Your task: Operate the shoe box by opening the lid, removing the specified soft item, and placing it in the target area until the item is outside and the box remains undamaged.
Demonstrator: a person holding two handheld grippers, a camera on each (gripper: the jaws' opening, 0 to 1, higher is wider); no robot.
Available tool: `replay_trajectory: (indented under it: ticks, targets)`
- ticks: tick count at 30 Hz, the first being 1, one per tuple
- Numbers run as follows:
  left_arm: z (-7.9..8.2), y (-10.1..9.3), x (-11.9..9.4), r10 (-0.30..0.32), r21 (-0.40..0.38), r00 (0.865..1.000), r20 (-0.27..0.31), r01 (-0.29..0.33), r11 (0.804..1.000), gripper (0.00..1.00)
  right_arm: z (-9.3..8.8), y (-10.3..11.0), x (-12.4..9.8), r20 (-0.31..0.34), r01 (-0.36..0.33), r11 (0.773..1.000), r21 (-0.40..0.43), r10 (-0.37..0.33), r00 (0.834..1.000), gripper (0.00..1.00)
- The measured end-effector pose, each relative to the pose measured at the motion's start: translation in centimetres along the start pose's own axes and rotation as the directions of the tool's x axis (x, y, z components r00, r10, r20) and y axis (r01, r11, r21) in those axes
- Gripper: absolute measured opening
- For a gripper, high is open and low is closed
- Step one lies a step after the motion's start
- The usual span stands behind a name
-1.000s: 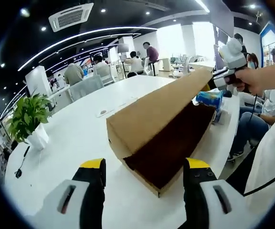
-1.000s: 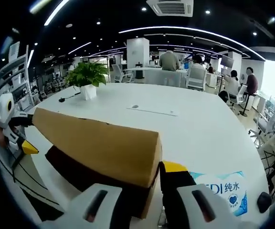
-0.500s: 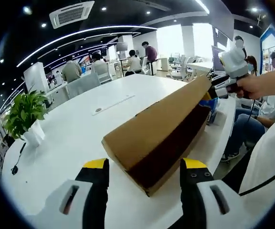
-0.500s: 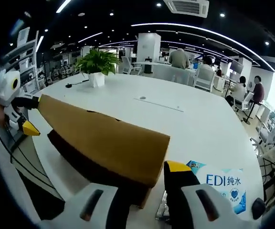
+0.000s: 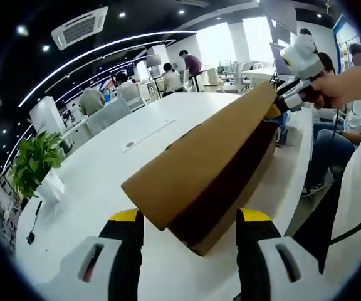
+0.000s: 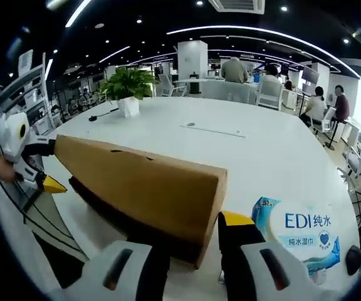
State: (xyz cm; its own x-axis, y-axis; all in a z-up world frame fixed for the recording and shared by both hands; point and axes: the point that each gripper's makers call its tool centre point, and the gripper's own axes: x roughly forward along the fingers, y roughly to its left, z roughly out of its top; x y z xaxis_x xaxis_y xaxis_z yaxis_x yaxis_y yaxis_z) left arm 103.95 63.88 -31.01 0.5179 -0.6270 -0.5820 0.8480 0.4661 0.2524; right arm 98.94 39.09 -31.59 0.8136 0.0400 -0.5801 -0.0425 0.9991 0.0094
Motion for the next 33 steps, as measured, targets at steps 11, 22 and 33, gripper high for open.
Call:
replay_trajectory:
  ticks: [11, 22, 33]
  targets:
    - [-0.4, 0.7, -0.1, 0.033, -0.013, 0.999, 0.006, -0.033, 0.999, 0.54, -0.7, 0.3, 0.3, -0.018, -0.024, 1.0, 0.007, 0.024, 1.0, 0.28]
    - [-0.1, 0.8, 0.2, 0.015, -0.077, 1.0, 0.008, -0.014, 0.997, 0.51, -2.2, 1.1, -0.1, -0.052, -0.039, 0.999, -0.022, 0.037, 0.998, 0.29]
    - [-0.6, 0.1, 0.4, -0.003, -0.153, 1.0, -0.003, 0.003, 0.988, 0.53, -3.6, 2.7, -0.1, -0.07, -0.099, 0.994, -0.042, 0.096, 0.993, 0.44]
